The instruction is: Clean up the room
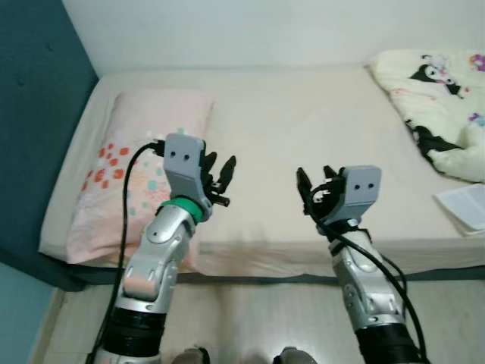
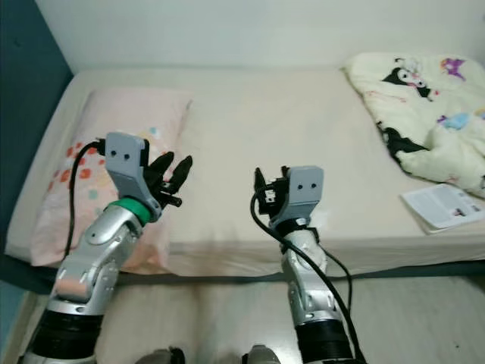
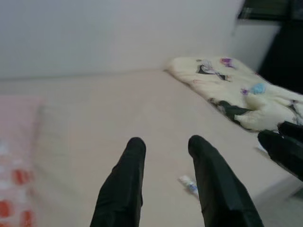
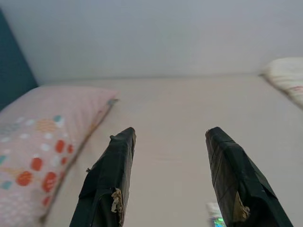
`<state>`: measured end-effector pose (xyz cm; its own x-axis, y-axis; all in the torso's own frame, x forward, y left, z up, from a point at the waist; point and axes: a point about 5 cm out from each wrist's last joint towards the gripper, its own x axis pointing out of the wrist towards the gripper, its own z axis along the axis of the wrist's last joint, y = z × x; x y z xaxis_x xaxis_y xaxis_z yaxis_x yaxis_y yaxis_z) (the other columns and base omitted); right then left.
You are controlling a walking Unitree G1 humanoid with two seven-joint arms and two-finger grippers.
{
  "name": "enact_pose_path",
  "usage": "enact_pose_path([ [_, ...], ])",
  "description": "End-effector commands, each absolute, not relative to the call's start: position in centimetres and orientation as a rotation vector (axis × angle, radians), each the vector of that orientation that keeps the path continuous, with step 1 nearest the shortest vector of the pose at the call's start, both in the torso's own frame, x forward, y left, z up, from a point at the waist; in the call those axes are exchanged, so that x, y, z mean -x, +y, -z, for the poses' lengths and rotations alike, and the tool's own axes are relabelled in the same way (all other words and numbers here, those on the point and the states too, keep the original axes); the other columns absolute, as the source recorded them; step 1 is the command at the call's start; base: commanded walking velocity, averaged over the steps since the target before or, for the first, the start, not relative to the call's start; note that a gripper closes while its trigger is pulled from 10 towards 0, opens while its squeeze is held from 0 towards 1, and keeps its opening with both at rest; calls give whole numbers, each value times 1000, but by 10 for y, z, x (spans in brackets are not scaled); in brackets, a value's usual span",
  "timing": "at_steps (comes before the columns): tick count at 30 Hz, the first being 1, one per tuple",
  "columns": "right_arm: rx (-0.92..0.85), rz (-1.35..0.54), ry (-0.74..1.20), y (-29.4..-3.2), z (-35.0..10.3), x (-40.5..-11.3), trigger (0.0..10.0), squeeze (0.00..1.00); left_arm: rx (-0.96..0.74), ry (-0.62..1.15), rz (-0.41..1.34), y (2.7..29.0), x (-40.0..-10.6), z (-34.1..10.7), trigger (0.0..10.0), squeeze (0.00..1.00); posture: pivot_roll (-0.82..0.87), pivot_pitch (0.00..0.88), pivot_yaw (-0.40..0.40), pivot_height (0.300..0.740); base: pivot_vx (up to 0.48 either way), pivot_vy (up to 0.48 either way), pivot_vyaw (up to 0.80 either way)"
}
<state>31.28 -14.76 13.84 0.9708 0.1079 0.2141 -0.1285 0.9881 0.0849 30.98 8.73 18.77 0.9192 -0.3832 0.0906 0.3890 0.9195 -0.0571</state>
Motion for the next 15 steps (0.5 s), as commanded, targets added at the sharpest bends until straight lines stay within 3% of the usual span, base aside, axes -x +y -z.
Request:
enact_pose_path([
  [1, -102, -132, -199, -143, -135, -311, 10000, 0, 68, -64, 383, 91, -310, -184, 10000, 0, -93, 58, 53, 710, 240, -330, 0],
  [15, -100, -133, -199, -143, -135, -311, 10000, 0, 66, -63, 384, 91, -310, -184, 10000, 0, -94, 57, 55, 710, 155, -340, 0],
])
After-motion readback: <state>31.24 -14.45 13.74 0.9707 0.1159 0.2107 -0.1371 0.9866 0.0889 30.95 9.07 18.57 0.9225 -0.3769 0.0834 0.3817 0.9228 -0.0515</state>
